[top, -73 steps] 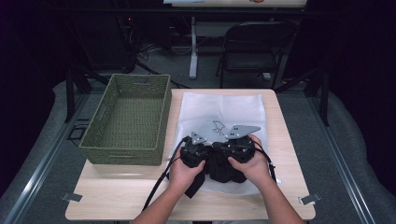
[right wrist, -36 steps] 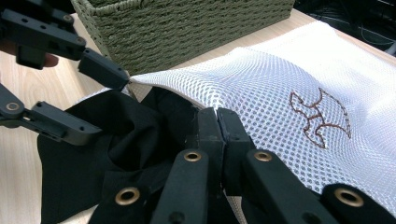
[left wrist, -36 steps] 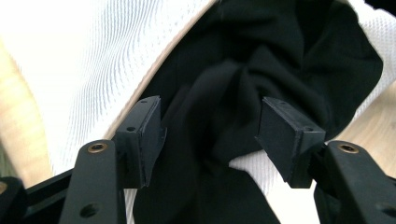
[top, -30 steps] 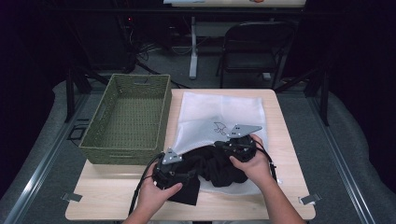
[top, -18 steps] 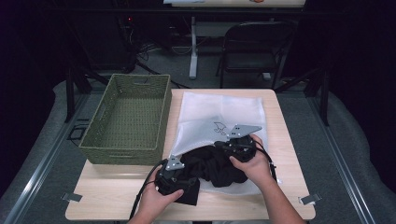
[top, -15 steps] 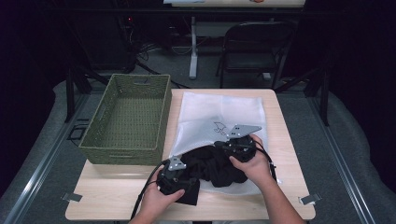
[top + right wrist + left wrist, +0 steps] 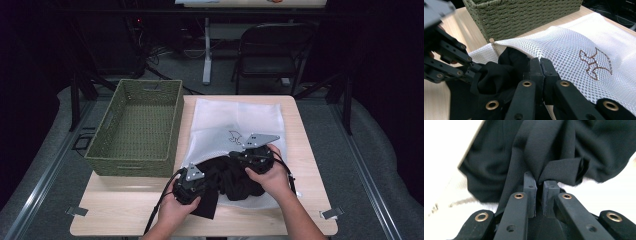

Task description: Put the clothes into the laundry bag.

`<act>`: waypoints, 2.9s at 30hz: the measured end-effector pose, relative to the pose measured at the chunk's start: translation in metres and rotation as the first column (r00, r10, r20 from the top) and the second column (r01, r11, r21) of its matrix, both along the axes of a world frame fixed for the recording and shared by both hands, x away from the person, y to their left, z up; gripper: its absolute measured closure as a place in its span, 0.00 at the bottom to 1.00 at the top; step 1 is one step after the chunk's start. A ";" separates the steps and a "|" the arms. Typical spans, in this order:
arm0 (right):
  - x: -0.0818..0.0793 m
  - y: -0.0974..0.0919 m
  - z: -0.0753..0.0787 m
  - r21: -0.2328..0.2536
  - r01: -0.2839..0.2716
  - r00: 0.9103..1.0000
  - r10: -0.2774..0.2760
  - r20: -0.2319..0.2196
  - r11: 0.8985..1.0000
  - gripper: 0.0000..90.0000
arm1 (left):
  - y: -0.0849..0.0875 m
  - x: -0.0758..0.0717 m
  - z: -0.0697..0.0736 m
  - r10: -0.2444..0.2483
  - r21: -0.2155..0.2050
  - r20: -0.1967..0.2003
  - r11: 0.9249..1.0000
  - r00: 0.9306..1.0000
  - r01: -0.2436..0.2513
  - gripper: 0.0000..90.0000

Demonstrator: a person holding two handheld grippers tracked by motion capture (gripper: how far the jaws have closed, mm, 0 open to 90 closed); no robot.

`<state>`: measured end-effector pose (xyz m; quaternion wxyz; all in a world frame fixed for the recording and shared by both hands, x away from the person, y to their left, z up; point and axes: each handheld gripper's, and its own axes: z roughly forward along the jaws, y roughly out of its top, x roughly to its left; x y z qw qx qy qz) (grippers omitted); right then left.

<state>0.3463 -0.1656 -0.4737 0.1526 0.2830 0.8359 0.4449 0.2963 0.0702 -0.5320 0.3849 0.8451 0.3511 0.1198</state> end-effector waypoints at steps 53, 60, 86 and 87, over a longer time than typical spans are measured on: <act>0.002 0.001 -0.005 0.001 -0.006 1.000 0.006 -0.015 1.000 0.99 | -0.016 0.046 0.017 0.029 -0.086 -0.058 0.996 0.998 -0.034 0.49; 0.002 0.000 -0.004 0.002 -0.004 1.000 0.004 -0.015 1.000 0.99 | -0.004 0.031 0.021 0.002 -0.076 -0.056 0.997 0.998 -0.007 0.43; 0.000 0.002 -0.004 -0.002 -0.007 1.000 0.007 -0.010 1.000 0.99 | -0.042 0.014 -0.015 -0.058 -0.076 -0.082 0.996 0.995 0.052 0.38; 0.000 0.002 -0.004 -0.001 -0.007 1.000 0.007 -0.010 1.000 0.99 | -0.044 0.014 -0.017 -0.060 -0.080 -0.087 0.995 0.994 0.053 0.38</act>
